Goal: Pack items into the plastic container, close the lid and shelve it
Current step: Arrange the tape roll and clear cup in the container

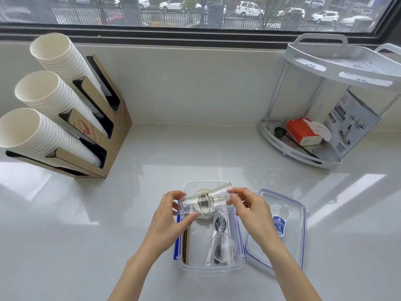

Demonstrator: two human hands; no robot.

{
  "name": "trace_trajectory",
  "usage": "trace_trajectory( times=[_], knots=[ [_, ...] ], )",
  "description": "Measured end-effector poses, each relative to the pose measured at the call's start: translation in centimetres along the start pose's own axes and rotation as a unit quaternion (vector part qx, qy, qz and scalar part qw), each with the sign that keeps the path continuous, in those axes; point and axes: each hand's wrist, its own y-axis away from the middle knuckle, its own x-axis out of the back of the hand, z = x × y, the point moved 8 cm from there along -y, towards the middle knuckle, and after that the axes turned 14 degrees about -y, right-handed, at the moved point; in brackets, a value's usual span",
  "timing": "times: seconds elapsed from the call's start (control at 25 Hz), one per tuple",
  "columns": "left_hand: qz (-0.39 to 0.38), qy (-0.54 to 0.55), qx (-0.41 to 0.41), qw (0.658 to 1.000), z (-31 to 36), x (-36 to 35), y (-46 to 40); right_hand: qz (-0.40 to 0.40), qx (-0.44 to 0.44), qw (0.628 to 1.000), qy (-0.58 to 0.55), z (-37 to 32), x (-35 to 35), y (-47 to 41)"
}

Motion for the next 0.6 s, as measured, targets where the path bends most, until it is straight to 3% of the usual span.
trace_trajectory(
  times=[0.28, 0.6],
  knots=[
    [-0.034, 0.013, -0.026, 0.999, 1.3, -1.6, 0.2, -0.104, 0.052, 0.993, 0.037, -1.7, -3.0, 1.1],
    [-0.009, 0.000, 0.001, 1.000, 0.3, -1.7, 0.4, -0.131, 0.071, 0.988, 0.043, -1.3, -3.5, 1.1]
  ],
)
